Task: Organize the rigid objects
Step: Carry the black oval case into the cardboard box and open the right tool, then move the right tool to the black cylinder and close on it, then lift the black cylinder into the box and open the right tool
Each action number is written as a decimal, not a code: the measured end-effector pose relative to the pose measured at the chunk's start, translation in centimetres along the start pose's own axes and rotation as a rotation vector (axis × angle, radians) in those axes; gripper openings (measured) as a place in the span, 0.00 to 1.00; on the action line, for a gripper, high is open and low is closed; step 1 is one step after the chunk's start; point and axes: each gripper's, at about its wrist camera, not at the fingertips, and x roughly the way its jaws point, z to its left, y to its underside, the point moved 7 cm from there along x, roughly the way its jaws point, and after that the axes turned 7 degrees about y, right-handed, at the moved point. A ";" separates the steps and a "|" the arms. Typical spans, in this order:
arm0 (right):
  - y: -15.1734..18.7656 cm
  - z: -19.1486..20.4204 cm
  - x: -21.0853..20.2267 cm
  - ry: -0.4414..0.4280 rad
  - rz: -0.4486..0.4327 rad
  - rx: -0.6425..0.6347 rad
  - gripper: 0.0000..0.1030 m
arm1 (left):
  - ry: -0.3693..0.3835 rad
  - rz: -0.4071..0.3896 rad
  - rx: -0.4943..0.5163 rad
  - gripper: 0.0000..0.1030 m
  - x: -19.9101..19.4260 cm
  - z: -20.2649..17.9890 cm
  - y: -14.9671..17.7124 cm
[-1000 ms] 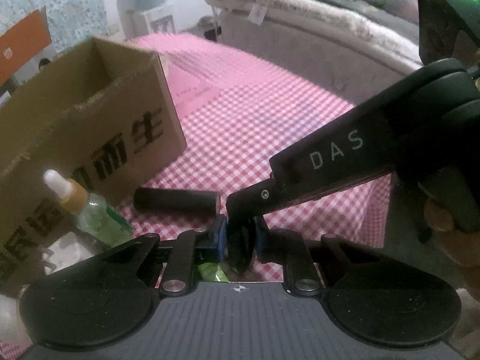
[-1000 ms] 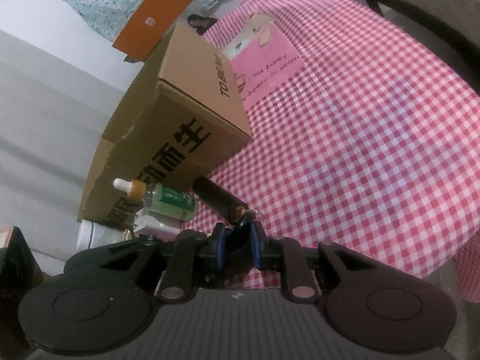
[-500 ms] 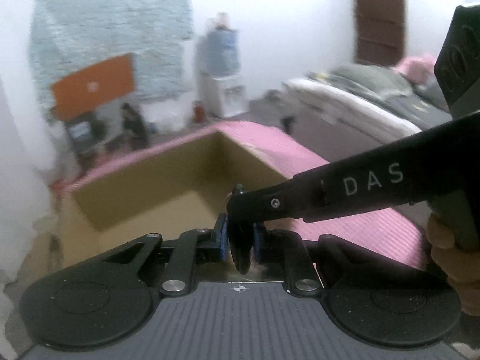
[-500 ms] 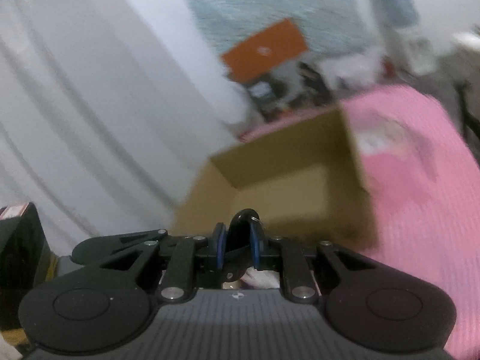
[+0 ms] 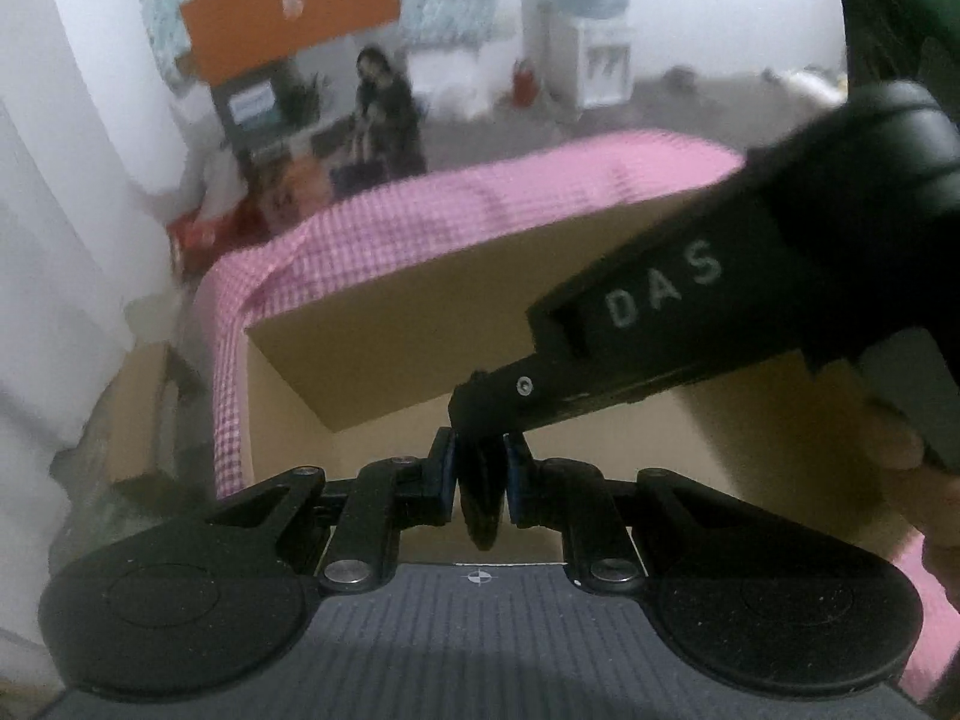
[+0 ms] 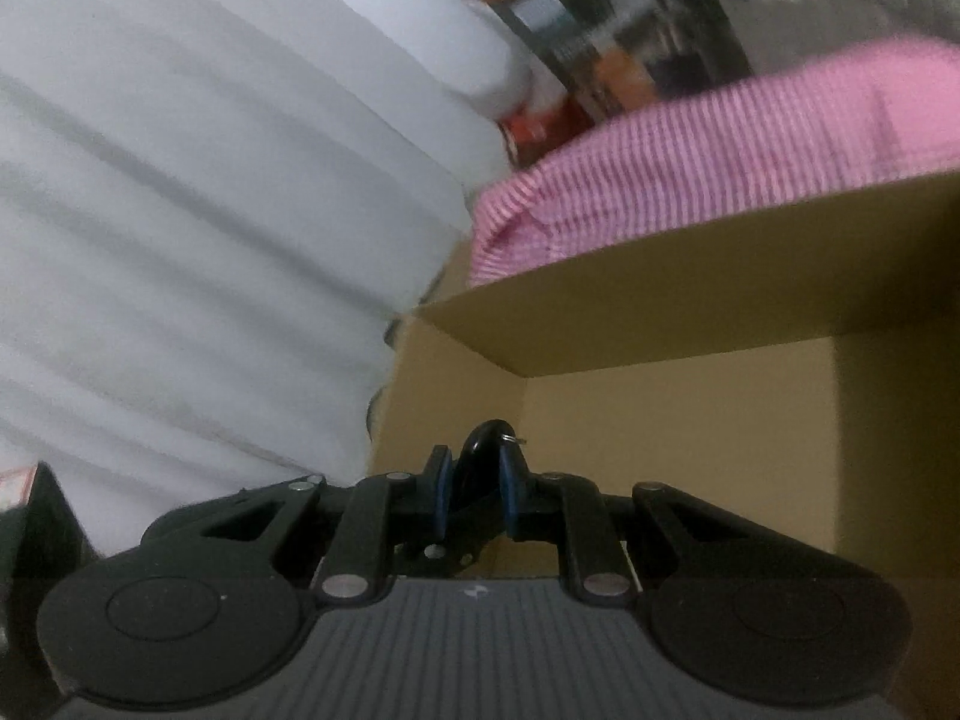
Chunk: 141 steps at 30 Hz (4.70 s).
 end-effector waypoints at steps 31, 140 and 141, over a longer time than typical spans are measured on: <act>9.1 -3.4 -17.2 -0.083 -0.213 -0.024 0.26 | 0.220 -0.207 -0.030 0.72 -13.7 -7.0 6.8; -2.6 -0.7 3.9 0.129 0.242 -0.206 0.22 | 0.176 0.128 -0.250 0.43 5.1 2.6 -0.8; -2.7 -0.8 4.5 0.144 0.239 -0.225 0.22 | 0.169 0.130 -0.251 0.50 5.1 2.7 -0.7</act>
